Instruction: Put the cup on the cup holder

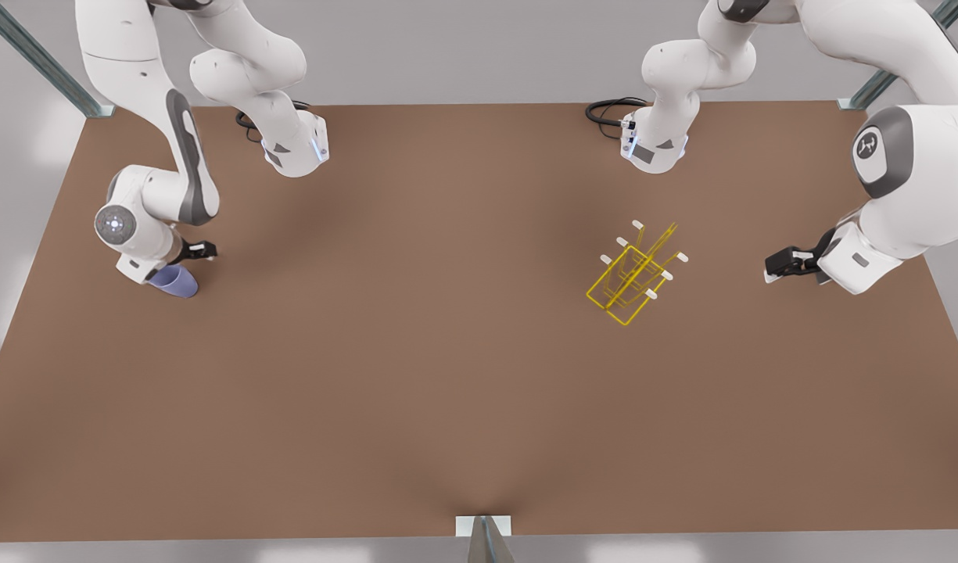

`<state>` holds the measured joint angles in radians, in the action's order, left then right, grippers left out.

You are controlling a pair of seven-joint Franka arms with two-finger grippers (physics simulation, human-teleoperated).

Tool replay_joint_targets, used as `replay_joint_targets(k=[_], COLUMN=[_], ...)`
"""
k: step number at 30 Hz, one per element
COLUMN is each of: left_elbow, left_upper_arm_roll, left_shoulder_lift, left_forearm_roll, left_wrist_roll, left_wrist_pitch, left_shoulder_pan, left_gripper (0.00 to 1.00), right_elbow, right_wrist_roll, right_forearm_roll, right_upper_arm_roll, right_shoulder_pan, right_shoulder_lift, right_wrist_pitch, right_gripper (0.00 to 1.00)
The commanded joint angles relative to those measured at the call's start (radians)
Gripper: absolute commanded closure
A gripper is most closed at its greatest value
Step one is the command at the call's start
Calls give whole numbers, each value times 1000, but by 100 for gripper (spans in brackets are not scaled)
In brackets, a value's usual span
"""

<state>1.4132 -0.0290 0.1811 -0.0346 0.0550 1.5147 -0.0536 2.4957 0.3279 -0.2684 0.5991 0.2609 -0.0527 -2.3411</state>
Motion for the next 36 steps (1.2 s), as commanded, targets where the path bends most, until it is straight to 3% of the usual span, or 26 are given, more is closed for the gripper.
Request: replay_joint_targets(k=[1,19,20,21,22,23,30,34,36], left_elbow=[0,-5,-5,-5,-5,-5,-8,-11,-11], left_upper_arm_roll=[0,0,0,0,0,1,1,1,1], left_shoulder_lift=[0,14,17,17,17,17,17,23,23], left_forearm_roll=[-1,-2,-2,-2,-2,-2,-2,-2,-2], left_wrist_roll=[2,11,11,12,12,14,14,12,12], left_wrist_pitch=[1,2,2,2,2,4,13,13,13], left_shoulder_pan=[0,0,0,0,0,0,0,0,0], left_gripper=[0,0,0,0,0,0,0,0,0], right_elbow=[-1,40,40,38,35,35,32,-31,-147], right_wrist_roll=[128,123,129,135,168,171,203,223,292], right_forearm_roll=[2,2,2,2,2,2,9,46,231], right_upper_arm_roll=[14,38,45,47,64,67,74,67,-53], right_shoulder_pan=[27,41,41,41,41,41,35,40,43], right_shoulder_lift=[-2,-113,-113,-114,-114,-114,-101,16,24], right_wrist_pitch=[-63,-261,-262,-261,-262,-262,-248,48,247], right_gripper=[0,0,18,51,71,79,79,79,79])
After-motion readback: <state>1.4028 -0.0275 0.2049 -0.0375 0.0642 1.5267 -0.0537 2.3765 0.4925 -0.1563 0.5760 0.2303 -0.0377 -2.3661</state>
